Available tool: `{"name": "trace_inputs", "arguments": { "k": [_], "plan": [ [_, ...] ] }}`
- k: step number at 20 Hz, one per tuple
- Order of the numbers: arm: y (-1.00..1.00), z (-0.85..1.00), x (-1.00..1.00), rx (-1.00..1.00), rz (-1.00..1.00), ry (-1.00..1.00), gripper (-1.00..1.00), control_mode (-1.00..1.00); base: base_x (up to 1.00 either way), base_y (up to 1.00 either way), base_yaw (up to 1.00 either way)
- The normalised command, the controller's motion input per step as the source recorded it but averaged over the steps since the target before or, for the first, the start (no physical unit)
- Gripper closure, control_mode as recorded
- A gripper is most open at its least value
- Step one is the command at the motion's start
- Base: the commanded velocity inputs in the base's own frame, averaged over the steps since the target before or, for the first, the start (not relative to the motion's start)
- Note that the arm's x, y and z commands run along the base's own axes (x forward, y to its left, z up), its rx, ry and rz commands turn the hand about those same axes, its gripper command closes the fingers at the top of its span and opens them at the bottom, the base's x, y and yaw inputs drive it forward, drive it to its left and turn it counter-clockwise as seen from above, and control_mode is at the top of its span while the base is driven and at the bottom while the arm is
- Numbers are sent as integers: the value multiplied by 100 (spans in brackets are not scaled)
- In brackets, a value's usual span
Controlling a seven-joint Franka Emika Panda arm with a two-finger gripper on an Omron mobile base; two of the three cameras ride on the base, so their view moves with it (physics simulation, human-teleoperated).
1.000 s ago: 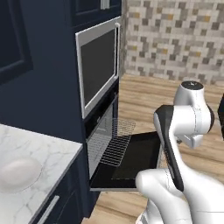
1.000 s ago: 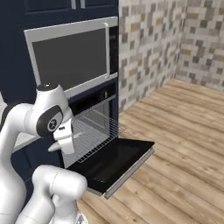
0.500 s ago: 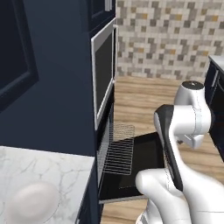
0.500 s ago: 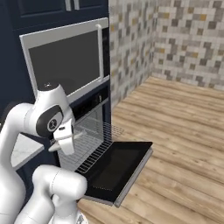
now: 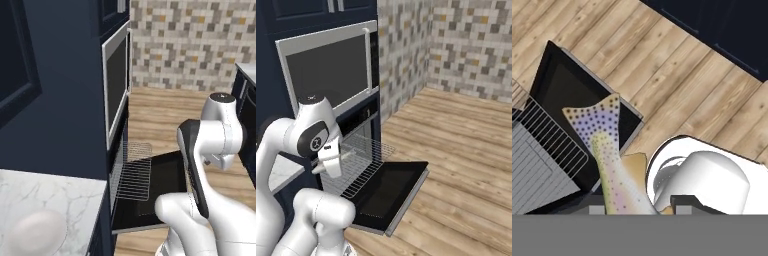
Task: Place the fish on the rack of the oven, and slide the rack back inside. Close the oven door.
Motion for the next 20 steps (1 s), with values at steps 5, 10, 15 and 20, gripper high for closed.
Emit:
{"name": "trace_inputs", "arguments": {
  "k": [5,10,15,20],
  "plan": [
    [0,0,0,0,0,0,100,100,44,0,3],
    [0,0,0,0,0,0,100,100,48,0,5],
    [0,0,7,0,0,0,100,-100,11,0,0],
    [0,-1,6,0,0,1,100,-100,0,0,0]
  ]
}}
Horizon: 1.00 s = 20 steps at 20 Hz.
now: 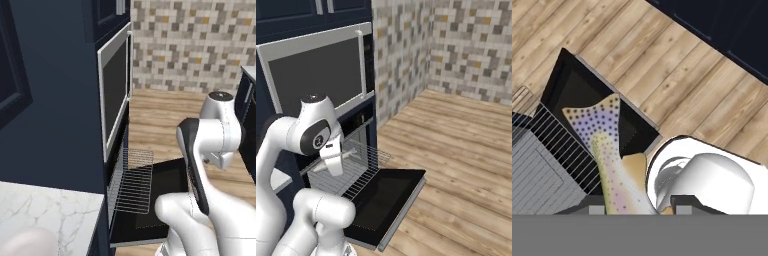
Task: Place the fish on the rack of the oven, and slide the rack back inside. Close the oven door.
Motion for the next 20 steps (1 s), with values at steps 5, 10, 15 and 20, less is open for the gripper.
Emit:
{"name": "trace_inputs", "arguments": {
  "k": [5,10,15,20],
  "plan": [
    [7,-28,28,0,2,7,100,-100,0,0,0],
    [9,-48,34,0,12,-1,100,-100,0,0,0],
    [0,-63,2,0,28,-13,100,-100,0,0,0],
    [1,-49,34,1,23,-15,100,-100,0,0,0]
  ]
}}
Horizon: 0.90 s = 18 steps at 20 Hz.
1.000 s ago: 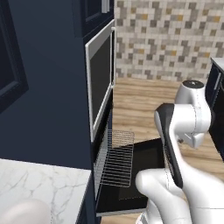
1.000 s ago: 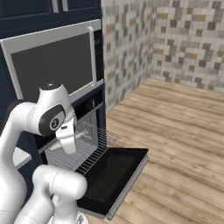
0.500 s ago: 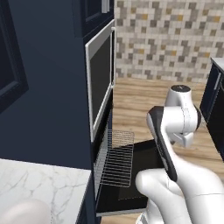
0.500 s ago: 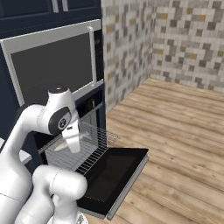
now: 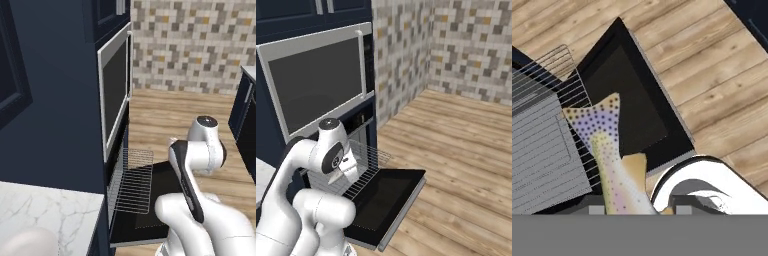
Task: Place the fish on the rack of the oven, and slide the rack back inside. Close the oven door.
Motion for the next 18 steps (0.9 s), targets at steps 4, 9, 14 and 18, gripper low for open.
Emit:
{"name": "trace_inputs", "arguments": {
  "k": [4,9,14,18],
  "plan": [
    [0,-31,54,6,22,-5,100,-100,0,0,0],
    [0,-25,44,8,19,-2,100,-100,0,0,0],
    [3,-29,45,3,14,0,100,-100,0,0,0],
    [29,-45,43,0,8,0,100,-100,0,0,0]
  ]
}}
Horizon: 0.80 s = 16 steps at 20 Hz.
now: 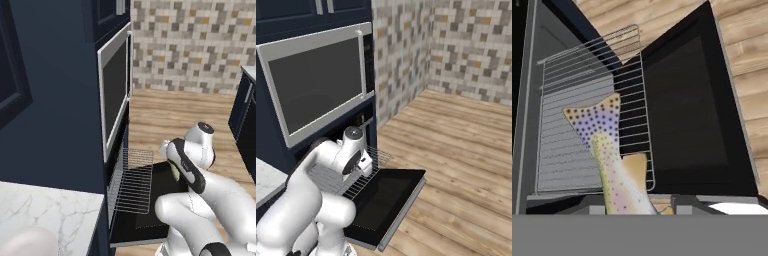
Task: Place the fish on the rack of the oven, and slide the rack back inside. Close the oven door.
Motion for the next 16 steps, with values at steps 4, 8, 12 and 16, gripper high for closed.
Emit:
{"name": "trace_inputs", "arguments": {
  "k": [4,8,12,16],
  "plan": [
    [34,-44,44,0,1,0,100,-100,0,0,0],
    [25,-38,31,0,0,0,100,-100,0,0,0],
    [5,-39,5,0,0,-1,100,-100,0,0,0],
    [6,-35,15,0,0,0,100,-100,0,0,0]
  ]
}}
